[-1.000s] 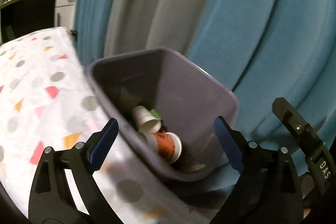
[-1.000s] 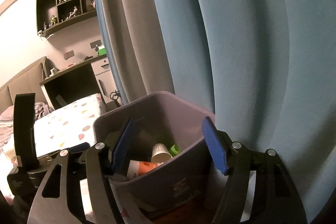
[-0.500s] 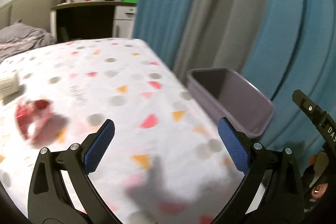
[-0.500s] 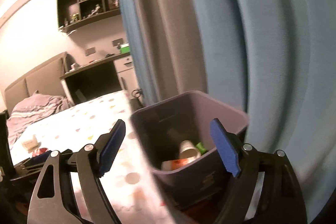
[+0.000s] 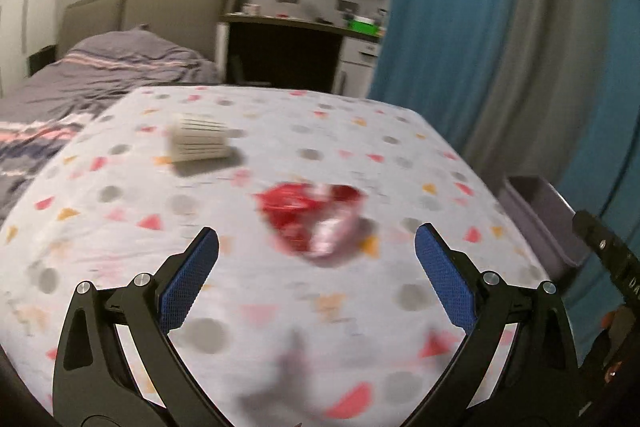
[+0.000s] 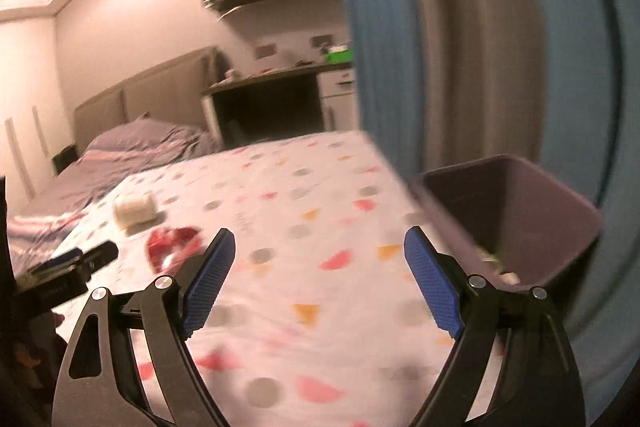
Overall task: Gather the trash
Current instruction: 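Move both tools back over the table toward the red bag and grid cup, then grasp the red-and-white bag with the right tool while the left tool grasps the grid cup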
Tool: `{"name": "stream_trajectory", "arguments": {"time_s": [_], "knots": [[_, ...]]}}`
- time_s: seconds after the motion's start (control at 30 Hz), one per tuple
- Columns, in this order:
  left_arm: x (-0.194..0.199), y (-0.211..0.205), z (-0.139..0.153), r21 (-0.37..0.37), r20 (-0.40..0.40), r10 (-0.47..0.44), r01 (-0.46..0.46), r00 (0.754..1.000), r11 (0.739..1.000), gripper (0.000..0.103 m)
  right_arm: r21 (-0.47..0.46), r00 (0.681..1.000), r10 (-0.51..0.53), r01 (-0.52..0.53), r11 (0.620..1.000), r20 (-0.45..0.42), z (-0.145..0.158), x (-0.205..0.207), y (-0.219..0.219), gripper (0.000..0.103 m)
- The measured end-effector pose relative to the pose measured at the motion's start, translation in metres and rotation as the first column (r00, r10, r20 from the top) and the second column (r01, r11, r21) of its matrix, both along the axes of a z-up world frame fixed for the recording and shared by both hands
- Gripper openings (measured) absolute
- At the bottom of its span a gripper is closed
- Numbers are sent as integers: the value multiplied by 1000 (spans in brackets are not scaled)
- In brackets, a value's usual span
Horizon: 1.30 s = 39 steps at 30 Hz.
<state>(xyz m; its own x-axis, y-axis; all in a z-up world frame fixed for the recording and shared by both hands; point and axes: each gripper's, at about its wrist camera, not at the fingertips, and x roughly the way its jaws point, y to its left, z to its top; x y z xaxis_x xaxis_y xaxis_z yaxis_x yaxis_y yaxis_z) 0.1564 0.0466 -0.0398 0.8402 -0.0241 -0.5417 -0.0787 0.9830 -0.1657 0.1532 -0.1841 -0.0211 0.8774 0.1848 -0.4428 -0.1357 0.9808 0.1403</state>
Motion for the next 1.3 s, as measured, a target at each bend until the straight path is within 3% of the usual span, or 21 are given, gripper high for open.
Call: {"name": "stream_trajectory", "arguments": {"time_s": [0.3, 0.6, 0.8, 0.9, 0.97, 1.23, 1.3], "knots": [[-18, 78, 3, 10, 23, 105, -105, 994, 994, 97, -47, 986, 144, -148, 988, -83, -16, 28, 101, 84], [-13, 131, 2, -16, 15, 141, -141, 990, 990, 97, -158, 958, 231, -257, 953, -169, -46, 65, 185, 84], [4, 146, 1, 1, 25, 118, -118, 993, 993, 97, -177, 940, 254, -297, 938, -228, -63, 89, 209, 80], [18, 150, 0, -15, 26, 86, -86, 996, 996, 97, -172, 928, 259, -310, 935, -268, -69, 100, 214, 73], [32, 154, -2, -36, 23, 62, -61, 998, 997, 97, -165, 922, 262, -316, 934, -286, -72, 104, 217, 63], [85, 164, -18, -75, -8, 8, -8, 1000, 997, 97, -137, 917, 278, -327, 935, -287, -71, 107, 209, 51], [98, 166, -23, -89, -22, -1, -1, 1000, 996, 88, -128, 922, 273, -316, 940, -276, -69, 106, 201, 50]]}}
